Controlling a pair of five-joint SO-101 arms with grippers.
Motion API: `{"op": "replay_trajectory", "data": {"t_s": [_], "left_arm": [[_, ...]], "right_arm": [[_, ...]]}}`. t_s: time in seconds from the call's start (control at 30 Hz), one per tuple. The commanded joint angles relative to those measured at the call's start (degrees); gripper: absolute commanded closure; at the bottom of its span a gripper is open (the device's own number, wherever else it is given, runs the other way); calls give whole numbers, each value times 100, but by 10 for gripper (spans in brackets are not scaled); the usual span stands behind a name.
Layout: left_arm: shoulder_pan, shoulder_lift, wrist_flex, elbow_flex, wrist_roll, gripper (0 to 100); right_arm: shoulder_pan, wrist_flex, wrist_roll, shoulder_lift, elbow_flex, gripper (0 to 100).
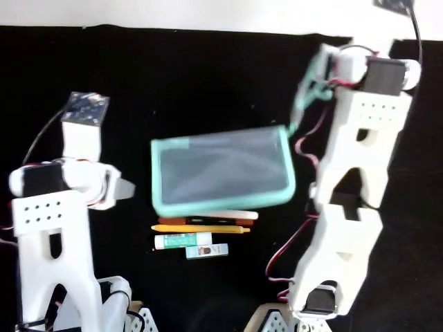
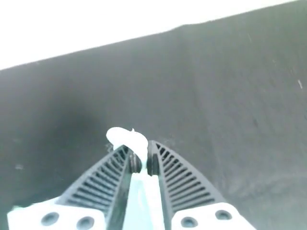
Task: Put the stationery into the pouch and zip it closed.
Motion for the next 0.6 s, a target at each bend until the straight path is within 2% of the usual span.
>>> {"op": "replay_trajectory", "data": {"t_s": [0.0, 0.17, 0.33, 0.57], "left_arm": [[321, -13, -105, -40, 62, 701], [391, 4, -105, -31, 105, 701], [391, 13, -114, 84, 334, 701], [400, 4, -756, 1024, 343, 701]], "right_arm": [[-453, 66, -70, -180, -778, 992], [-1059, -48, -26, -954, -945, 992], [-1323, -391, -26, -1789, -910, 992], [-1596, -910, -18, -2484, -910, 991]]}}
